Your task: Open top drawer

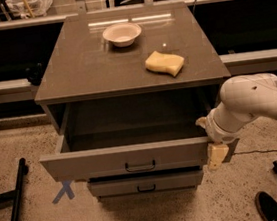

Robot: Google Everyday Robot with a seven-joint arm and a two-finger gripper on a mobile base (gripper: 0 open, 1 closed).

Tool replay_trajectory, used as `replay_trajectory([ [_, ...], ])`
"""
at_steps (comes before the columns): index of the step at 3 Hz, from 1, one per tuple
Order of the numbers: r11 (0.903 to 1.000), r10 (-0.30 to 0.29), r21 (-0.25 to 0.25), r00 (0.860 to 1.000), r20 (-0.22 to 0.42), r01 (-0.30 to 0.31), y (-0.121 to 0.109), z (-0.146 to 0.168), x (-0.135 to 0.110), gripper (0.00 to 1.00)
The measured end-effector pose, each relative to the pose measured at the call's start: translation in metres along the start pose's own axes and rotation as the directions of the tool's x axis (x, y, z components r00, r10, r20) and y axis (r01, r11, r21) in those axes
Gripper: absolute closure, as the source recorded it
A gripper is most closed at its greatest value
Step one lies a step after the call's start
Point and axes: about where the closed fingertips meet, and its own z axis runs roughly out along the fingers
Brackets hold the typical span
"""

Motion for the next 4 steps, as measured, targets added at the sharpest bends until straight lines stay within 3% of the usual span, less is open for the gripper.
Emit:
replay_trajectory([
  [1, 0.9983, -0.046, -0.035, 0.999, 0.008, 0.047, 0.012, 0.000, -0.013, 0.00],
  [2, 0.9933, -0.089, -0.072, 0.996, 0.010, 0.090, 0.030, -0.001, -0.025, 0.15],
  [3, 0.9880, -0.121, -0.095, 0.993, 0.012, 0.122, 0.048, -0.006, -0.032, 0.46],
  [4, 0.9864, -0.131, -0.098, 0.991, 0.013, 0.132, 0.055, -0.010, -0.034, 0.70],
])
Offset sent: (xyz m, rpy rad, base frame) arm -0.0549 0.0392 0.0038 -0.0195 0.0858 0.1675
